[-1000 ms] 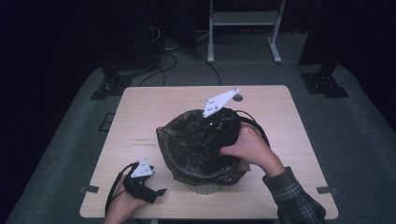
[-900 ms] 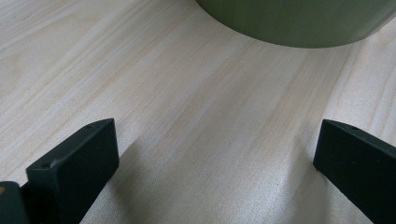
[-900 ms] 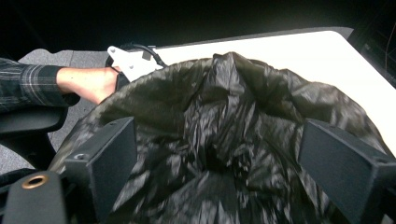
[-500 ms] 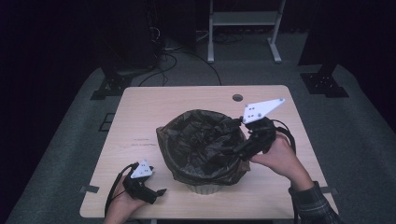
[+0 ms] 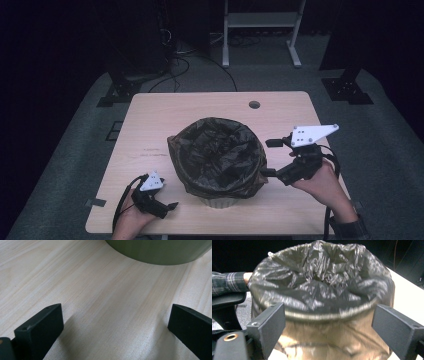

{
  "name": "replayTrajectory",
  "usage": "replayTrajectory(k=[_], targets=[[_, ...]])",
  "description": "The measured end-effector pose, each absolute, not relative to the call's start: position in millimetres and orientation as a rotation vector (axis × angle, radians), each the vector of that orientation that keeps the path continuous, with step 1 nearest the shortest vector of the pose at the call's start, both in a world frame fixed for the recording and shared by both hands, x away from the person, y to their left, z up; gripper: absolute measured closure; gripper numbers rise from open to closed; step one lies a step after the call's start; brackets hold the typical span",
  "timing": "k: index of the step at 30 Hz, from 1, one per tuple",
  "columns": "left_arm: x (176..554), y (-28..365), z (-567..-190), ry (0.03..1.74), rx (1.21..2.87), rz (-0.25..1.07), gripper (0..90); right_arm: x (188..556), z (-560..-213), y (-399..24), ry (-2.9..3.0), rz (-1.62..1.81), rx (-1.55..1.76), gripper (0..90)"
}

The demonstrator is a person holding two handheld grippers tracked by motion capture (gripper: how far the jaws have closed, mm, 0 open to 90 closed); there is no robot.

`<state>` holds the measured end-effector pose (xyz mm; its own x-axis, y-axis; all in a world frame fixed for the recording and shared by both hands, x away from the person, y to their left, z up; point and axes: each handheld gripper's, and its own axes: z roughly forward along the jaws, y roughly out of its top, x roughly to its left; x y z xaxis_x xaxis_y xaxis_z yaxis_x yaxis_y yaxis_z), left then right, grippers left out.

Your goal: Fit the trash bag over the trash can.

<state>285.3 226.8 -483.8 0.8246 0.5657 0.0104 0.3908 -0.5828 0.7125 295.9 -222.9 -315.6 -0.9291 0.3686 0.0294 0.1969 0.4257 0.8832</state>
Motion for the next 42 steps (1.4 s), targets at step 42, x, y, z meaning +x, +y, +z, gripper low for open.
replayTrajectory(k=[42], targets=[[286, 228, -484, 0.688, 2.266, 0.303, 0.0, 282, -455, -244, 2.522, 1.319, 0.713, 10.8]])
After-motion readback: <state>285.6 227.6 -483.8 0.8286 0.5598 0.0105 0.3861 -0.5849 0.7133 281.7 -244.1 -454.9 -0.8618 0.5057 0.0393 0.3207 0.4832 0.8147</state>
